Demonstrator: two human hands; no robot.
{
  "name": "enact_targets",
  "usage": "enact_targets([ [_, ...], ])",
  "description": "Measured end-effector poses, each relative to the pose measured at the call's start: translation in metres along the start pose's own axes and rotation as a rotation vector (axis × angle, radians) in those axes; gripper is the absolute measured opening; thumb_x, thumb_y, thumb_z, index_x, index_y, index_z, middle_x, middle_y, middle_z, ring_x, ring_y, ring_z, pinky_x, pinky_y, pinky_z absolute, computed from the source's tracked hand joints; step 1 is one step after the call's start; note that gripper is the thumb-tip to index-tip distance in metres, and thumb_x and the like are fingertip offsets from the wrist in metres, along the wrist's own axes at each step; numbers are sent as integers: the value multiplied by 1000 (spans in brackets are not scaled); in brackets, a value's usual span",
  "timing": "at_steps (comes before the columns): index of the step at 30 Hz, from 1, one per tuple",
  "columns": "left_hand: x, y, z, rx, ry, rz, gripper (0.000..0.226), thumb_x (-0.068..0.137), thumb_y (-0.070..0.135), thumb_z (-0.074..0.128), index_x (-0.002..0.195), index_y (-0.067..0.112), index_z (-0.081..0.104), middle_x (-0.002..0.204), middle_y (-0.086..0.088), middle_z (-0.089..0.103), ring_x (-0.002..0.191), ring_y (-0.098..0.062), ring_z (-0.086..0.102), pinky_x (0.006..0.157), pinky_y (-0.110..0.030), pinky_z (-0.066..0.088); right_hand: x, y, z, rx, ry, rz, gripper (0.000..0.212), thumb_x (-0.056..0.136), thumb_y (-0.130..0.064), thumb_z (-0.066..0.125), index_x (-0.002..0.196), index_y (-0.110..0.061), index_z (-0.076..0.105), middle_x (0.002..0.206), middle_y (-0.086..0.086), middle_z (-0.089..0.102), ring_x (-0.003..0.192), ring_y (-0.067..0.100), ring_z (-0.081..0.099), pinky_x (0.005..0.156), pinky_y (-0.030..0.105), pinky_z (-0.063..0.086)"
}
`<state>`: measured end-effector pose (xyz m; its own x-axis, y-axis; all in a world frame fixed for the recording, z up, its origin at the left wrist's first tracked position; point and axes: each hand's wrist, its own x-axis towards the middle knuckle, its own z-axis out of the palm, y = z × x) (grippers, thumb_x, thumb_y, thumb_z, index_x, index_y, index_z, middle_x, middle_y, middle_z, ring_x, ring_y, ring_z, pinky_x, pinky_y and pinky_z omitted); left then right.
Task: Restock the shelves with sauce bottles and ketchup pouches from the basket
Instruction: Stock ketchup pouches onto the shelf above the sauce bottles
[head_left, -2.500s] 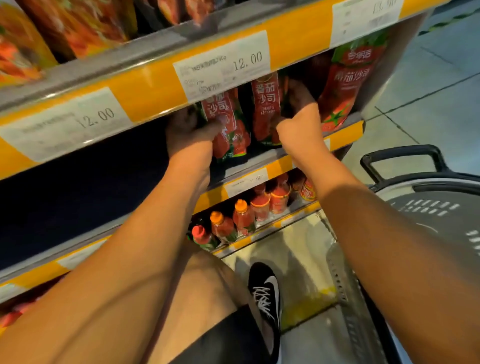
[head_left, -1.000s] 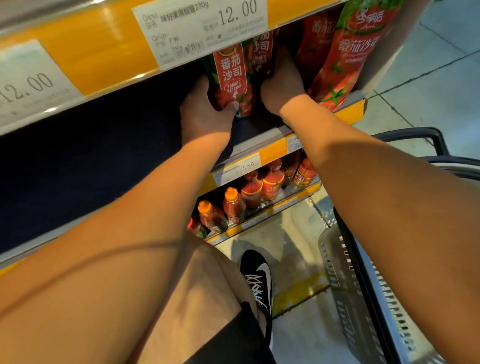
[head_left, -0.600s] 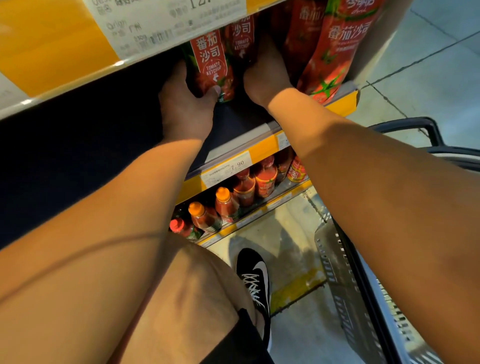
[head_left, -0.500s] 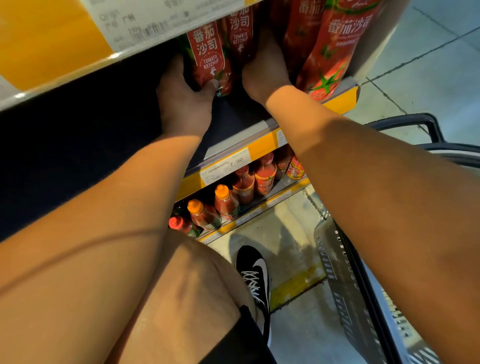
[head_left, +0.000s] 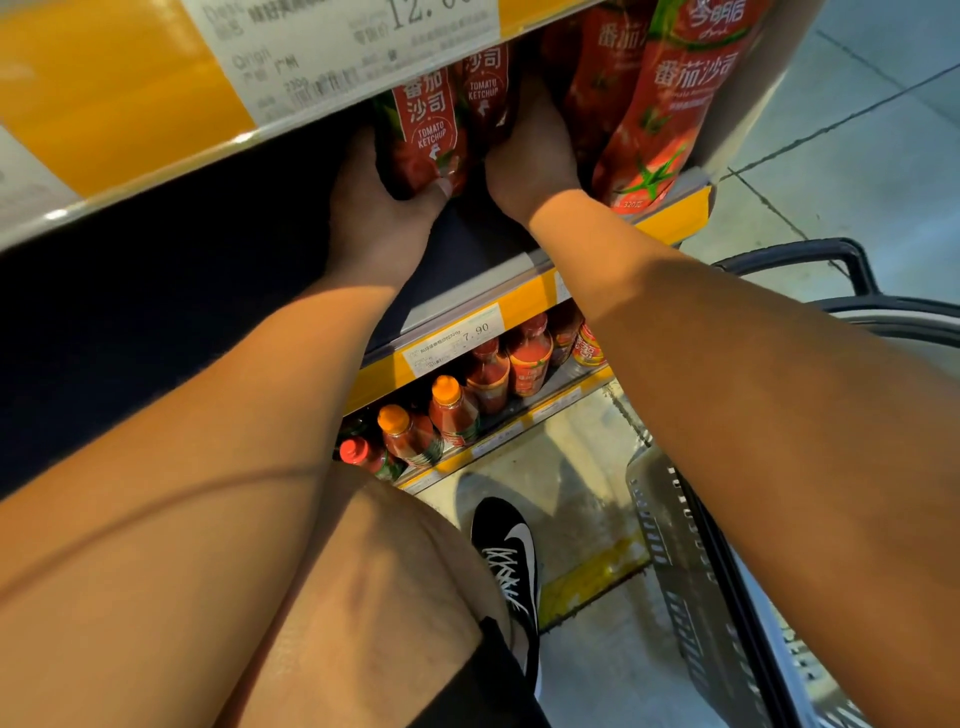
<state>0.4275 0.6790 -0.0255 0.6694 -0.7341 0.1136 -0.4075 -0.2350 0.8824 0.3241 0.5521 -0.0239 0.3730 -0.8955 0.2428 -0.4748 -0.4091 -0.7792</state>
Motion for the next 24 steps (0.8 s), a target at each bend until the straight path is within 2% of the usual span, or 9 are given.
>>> enact_targets([
  [4,-5,-5,-12,24,-20,-16,87,83,38,83,155,23,38,152,2,50,138,-12,49,115,-40,44,2,2,1,25,-12,-8,58,96,-6,55,152,-6,38,149,11,53,141,26,47,115,33,39],
  [8,-15,-12,-32,-17,-1,-44,83,82,35,84,152,24,41,150,1,51,136,-12,49,114,-42,45,8,0,-1,43,-52,16,57,96,-11,61,149,-7,41,147,11,54,139,27,48,113,33,40],
  [12,-27,-18,-52,-43,13,-92,84,81,35,85,153,27,41,152,-2,50,140,-15,48,115,-44,43,11,-11,-10,87,-115,32,61,94,-2,60,151,-6,39,152,12,49,144,28,42,120,36,34],
  [17,-46,-12,-75,-20,-6,-68,73,84,37,83,147,26,47,149,1,52,138,-15,50,113,-42,44,2,-31,-28,-147,-126,-11,46,103,-15,51,149,-13,47,153,6,50,142,25,42,113,12,24],
  [18,-50,-10,-78,-17,-15,-56,70,85,36,82,146,26,49,150,3,52,138,-14,49,114,-41,43,-6,-33,-33,-93,-115,37,43,100,-16,56,143,-11,53,146,9,56,136,28,49,112,14,31],
  [19,-54,-8,-81,-10,-27,-46,66,87,36,80,145,26,50,150,4,52,138,-14,49,114,-39,43,-18,-36,-39,-21,-94,115,40,96,-19,61,135,-9,60,136,12,63,127,30,57,109,23,43],
  [21,-64,-4,-88,30,-53,-39,58,91,39,76,144,30,54,149,6,54,134,-14,52,108,-33,43,-46,-39,-46,62,-46,276,36,94,-18,62,126,-1,64,125,18,67,116,36,64,91,37,53],
  [23,-77,0,-97,82,-91,-23,50,92,44,72,139,39,57,147,8,55,120,-13,55,96,-28,43,-75,-48,-46,134,-17,251,37,93,-6,58,129,0,60,123,18,66,115,31,64,87,34,52],
  [24,-84,1,-102,98,-110,3,47,93,46,71,138,41,58,146,8,56,116,-13,56,93,-27,44,-89,-55,-44,178,3,168,43,90,0,58,134,-4,58,121,11,67,110,19,66,88,28,52],
])
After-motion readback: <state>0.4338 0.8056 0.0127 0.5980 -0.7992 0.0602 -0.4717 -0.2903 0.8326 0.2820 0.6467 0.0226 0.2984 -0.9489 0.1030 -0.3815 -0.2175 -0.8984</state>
